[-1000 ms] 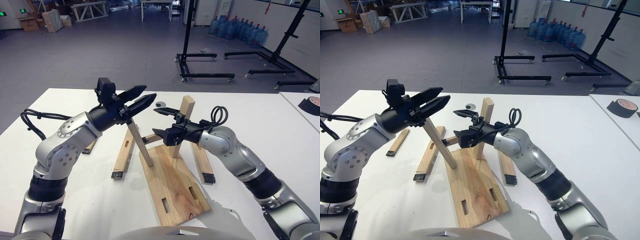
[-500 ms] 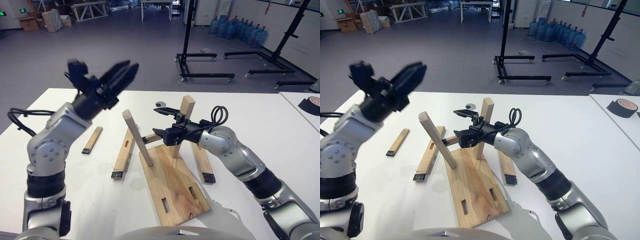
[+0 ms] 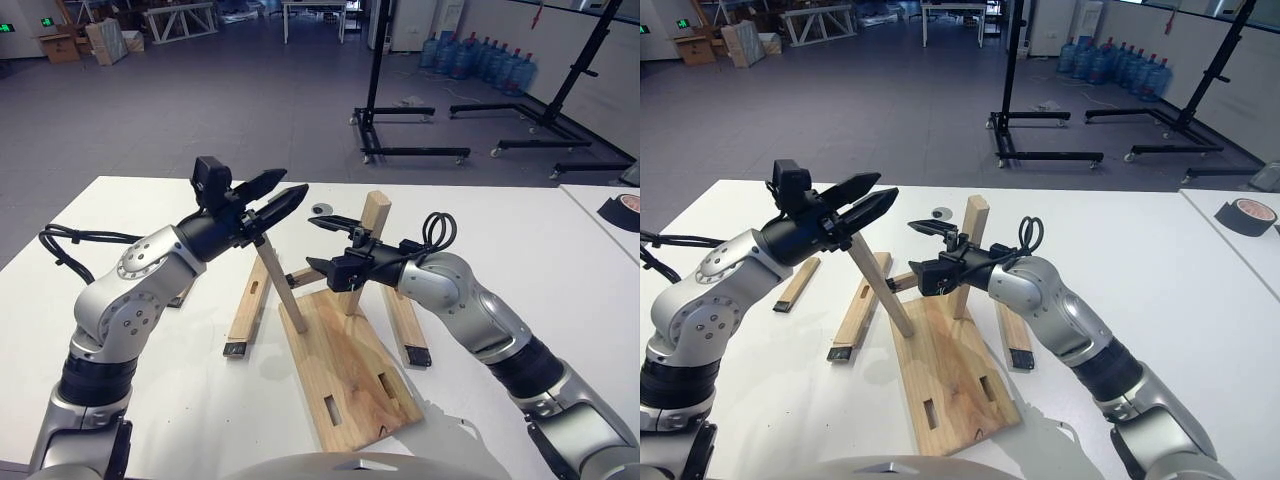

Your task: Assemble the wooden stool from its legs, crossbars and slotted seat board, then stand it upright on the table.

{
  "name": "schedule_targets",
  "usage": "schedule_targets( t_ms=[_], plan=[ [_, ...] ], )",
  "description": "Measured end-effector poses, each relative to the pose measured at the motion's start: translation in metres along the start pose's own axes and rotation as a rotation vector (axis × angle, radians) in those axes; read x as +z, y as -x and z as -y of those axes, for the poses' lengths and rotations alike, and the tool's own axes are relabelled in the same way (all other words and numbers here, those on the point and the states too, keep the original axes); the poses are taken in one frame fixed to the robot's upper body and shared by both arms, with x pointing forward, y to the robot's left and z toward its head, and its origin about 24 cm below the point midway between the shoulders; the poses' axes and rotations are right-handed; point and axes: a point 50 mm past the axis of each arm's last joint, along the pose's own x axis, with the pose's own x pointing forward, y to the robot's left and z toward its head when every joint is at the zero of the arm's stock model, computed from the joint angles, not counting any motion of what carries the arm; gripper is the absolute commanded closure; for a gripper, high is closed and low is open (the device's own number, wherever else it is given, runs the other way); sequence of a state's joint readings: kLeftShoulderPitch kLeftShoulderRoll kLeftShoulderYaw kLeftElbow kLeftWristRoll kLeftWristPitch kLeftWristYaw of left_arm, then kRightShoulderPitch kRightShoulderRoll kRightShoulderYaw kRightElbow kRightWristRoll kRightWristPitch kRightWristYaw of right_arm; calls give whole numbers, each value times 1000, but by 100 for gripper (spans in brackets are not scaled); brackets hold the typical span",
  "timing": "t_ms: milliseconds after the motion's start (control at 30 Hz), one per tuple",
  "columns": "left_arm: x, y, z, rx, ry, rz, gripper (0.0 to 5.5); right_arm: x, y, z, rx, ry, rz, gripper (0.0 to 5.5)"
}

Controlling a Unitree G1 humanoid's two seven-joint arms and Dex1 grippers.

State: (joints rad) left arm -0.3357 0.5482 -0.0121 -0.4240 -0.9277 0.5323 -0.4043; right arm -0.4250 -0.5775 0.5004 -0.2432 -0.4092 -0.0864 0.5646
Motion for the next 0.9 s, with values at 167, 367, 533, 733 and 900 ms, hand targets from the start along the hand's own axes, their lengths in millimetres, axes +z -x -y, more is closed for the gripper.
schedule_targets(
  t_ms=[167,367,533,733,900],
  plan=[
    [14,9,-6,22,64,101,275,1,-1,0,-2,-1,5,172],
    [44,48,-46,308,-42,200,275,1,0,0,-10,-3,5,172],
    [3,94,-100,762,-87,-79,275,-1,2,-2,-29,-26,11,172],
    [-76,135,-108,892,-62,-420,275,-10,20,-9,-155,-240,48,172],
    [-104,138,-103,853,-46,-493,275,-8,23,-10,-148,-269,70,172]
  ],
)
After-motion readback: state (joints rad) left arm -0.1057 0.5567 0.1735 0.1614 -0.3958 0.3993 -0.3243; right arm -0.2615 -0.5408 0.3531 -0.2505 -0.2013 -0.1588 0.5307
